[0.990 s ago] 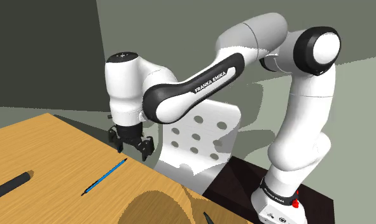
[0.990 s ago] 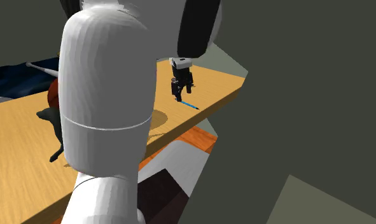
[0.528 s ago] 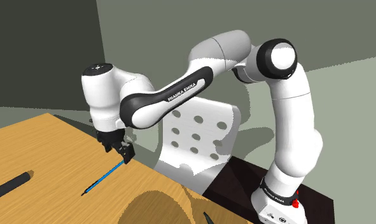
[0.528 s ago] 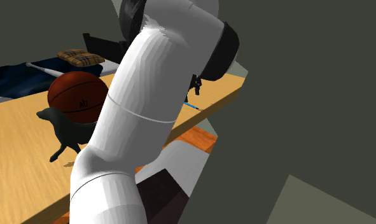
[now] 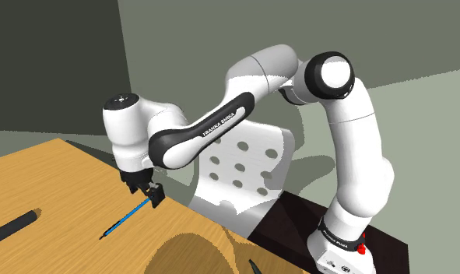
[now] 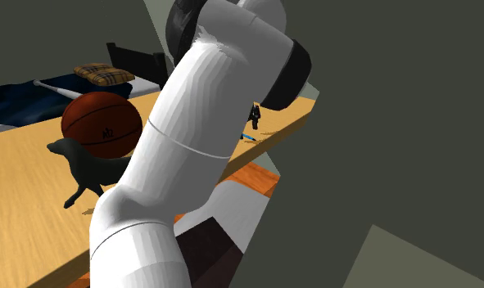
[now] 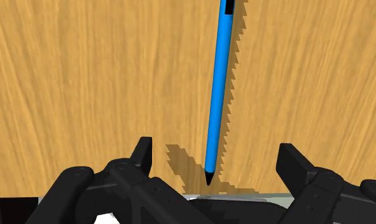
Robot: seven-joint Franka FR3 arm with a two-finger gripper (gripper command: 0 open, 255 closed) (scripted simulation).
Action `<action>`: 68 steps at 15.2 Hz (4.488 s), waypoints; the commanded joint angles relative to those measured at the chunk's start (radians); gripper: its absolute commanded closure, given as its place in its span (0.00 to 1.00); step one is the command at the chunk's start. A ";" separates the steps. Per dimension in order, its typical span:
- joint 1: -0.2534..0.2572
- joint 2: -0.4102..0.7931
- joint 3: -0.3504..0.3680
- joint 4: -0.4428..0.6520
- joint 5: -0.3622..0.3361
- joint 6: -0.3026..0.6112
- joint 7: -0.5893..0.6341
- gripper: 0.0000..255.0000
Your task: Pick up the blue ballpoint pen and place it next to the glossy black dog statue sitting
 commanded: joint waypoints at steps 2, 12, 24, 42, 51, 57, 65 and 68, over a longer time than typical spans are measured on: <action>0.001 0.002 -0.001 0.000 -0.002 0.002 0.001 0.00; 0.001 0.002 -0.001 0.000 -0.002 0.002 0.001 1.00; -0.023 -0.053 0.042 0.047 0.057 -0.079 -0.043 1.00; -0.030 -0.123 0.094 0.206 0.140 -0.269 -0.119 1.00; -0.003 -0.131 0.100 0.323 0.154 -0.382 -0.148 1.00; 0.032 -0.123 0.097 0.421 0.151 -0.466 -0.164 1.00; 0.106 -0.094 0.081 0.583 0.127 -0.592 -0.185 1.00; 0.095 -0.122 0.095 0.563 0.147 -0.597 -0.174 1.00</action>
